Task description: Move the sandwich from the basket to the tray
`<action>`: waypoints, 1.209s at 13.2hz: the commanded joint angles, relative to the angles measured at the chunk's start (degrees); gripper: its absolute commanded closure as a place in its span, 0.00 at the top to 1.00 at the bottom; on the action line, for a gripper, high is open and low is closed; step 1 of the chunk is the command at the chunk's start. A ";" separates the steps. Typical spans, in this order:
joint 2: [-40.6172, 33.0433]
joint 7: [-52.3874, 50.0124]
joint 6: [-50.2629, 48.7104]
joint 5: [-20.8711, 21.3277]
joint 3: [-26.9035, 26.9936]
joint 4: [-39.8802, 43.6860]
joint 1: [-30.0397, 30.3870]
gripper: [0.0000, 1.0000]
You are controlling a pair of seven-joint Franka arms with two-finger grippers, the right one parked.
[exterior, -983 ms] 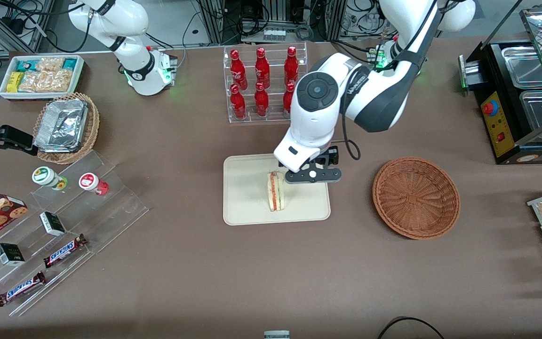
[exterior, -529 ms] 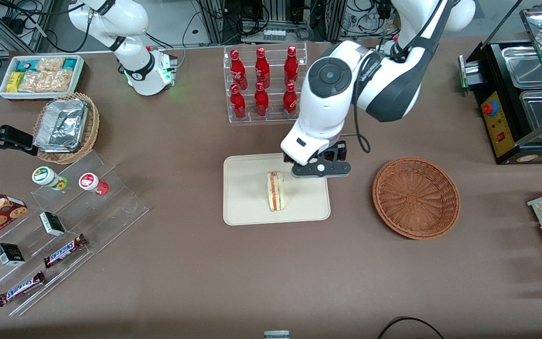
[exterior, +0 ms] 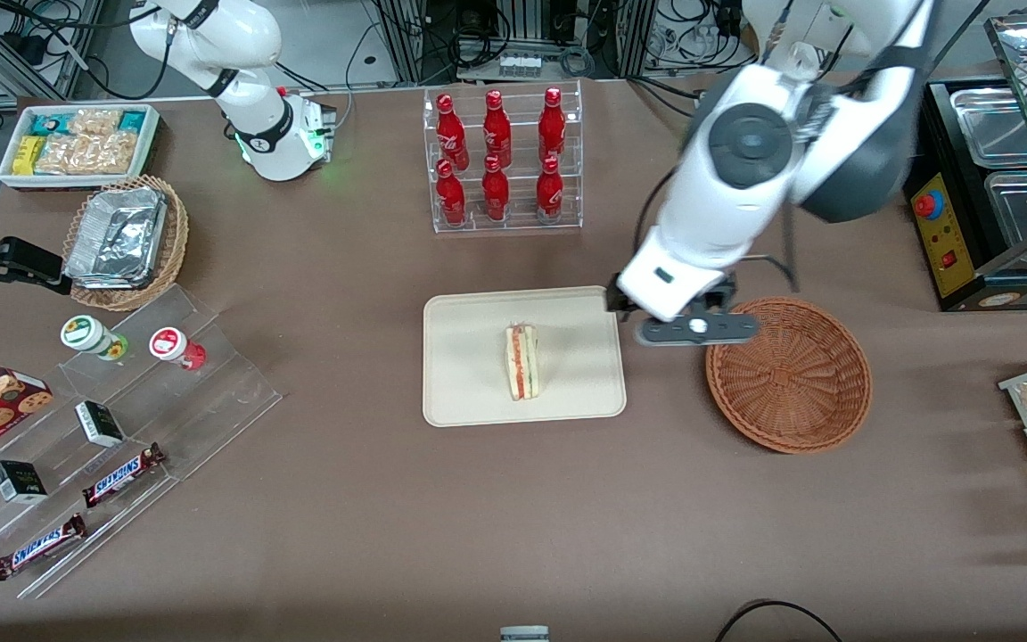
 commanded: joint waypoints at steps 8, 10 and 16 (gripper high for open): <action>-10.78 22.53 -17.59 -3.37 -4.10 -2.02 19.55 1.00; -12.28 25.70 -20.06 -2.84 -4.11 -2.54 22.02 1.00; -15.88 25.98 -23.66 1.45 -3.66 -3.16 23.35 1.00</action>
